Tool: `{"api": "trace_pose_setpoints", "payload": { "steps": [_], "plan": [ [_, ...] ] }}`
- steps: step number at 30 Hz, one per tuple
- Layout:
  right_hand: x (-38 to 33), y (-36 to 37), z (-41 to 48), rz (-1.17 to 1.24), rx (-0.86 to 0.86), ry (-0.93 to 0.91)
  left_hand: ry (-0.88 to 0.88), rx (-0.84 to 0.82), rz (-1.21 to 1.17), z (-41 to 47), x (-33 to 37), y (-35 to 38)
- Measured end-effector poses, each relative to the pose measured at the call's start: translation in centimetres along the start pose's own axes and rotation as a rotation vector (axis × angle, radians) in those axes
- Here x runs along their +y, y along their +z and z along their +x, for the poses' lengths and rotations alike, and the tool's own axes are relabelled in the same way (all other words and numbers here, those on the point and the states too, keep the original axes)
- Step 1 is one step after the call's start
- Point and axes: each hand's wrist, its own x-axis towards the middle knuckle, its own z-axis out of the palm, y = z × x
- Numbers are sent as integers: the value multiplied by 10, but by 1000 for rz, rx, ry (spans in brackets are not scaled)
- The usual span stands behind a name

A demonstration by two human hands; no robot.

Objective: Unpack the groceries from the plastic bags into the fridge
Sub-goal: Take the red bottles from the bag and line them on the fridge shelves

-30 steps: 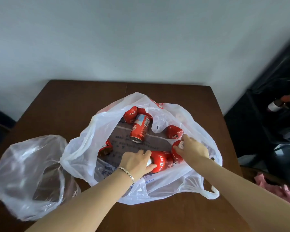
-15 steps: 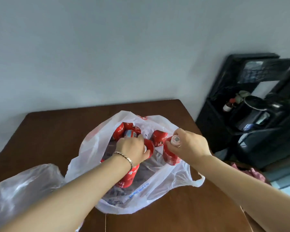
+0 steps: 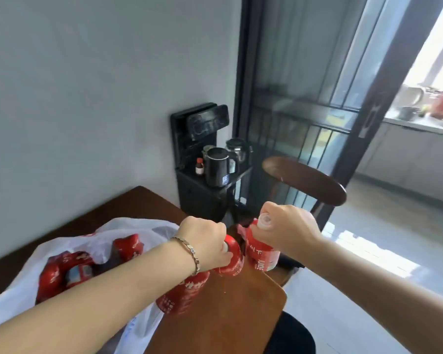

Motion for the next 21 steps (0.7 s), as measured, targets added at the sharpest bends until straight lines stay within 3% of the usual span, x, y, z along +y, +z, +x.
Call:
{"api": "trace_pose_setpoints", "payload": {
  "steps": [9, 14, 16, 21],
  "plan": [
    [195, -77, -156, -183, 161, 470, 548, 300, 37, 67, 221, -79],
    [324, -122, -288, -281, 373, 778, 780, 415, 37, 88, 409, -133],
    [367, -148, -346, -305, 316, 829, 871, 440, 26, 87, 484, -157],
    [464, -205, -475, -334, 391, 953, 1078, 591, -7, 74, 658, -218]
  ]
}}
